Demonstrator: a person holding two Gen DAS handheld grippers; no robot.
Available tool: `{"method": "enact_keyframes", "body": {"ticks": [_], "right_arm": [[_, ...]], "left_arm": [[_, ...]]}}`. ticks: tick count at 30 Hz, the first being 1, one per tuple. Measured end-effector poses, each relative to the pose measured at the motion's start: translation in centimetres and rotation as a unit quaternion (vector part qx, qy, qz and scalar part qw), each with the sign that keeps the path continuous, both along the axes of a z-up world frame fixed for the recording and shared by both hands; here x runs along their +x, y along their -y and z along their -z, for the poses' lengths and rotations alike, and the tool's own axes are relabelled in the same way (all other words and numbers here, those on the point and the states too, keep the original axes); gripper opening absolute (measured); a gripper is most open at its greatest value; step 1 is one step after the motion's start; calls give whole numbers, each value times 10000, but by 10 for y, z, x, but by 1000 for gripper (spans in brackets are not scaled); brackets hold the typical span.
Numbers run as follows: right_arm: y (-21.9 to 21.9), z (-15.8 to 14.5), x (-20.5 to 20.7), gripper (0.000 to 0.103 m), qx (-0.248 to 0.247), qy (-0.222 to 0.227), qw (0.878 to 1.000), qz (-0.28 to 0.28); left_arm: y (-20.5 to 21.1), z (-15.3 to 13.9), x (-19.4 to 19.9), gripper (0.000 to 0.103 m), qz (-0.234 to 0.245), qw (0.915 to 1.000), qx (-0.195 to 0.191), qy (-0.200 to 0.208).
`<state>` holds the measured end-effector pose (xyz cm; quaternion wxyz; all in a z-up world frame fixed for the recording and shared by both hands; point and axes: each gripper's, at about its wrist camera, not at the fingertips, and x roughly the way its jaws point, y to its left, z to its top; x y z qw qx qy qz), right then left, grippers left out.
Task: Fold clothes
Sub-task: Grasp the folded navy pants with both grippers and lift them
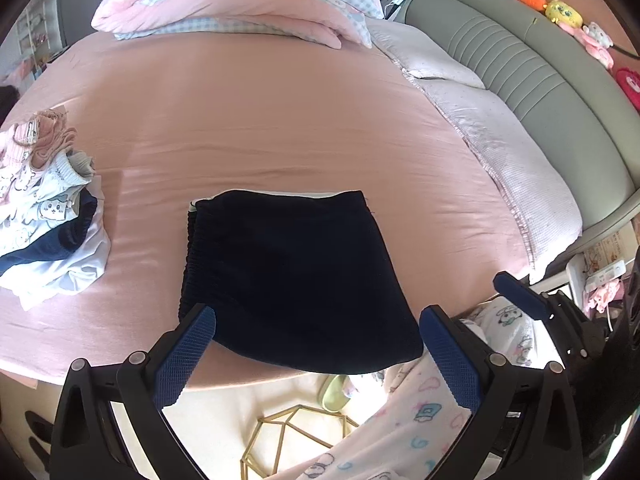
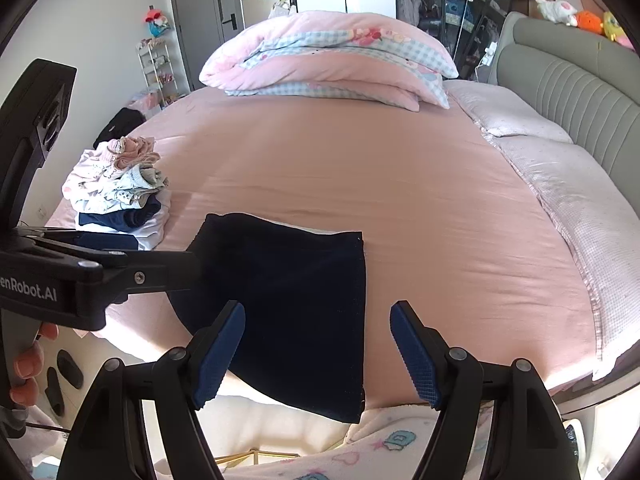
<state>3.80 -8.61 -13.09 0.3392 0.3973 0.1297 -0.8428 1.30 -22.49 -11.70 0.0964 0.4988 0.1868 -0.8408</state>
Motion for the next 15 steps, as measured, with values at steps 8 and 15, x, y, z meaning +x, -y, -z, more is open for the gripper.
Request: {"method": "enact_keyframes", "body": {"ticks": [8,15], "right_arm": [[-2,6,2,75,362,-196,9991,-137],[13,20,25,75,1255,-846,9861,-683]], "left_arm": [[5,12,-3,103,74,9983,-511,267],[9,22,11,103,337,9837,-1694,500]]}}
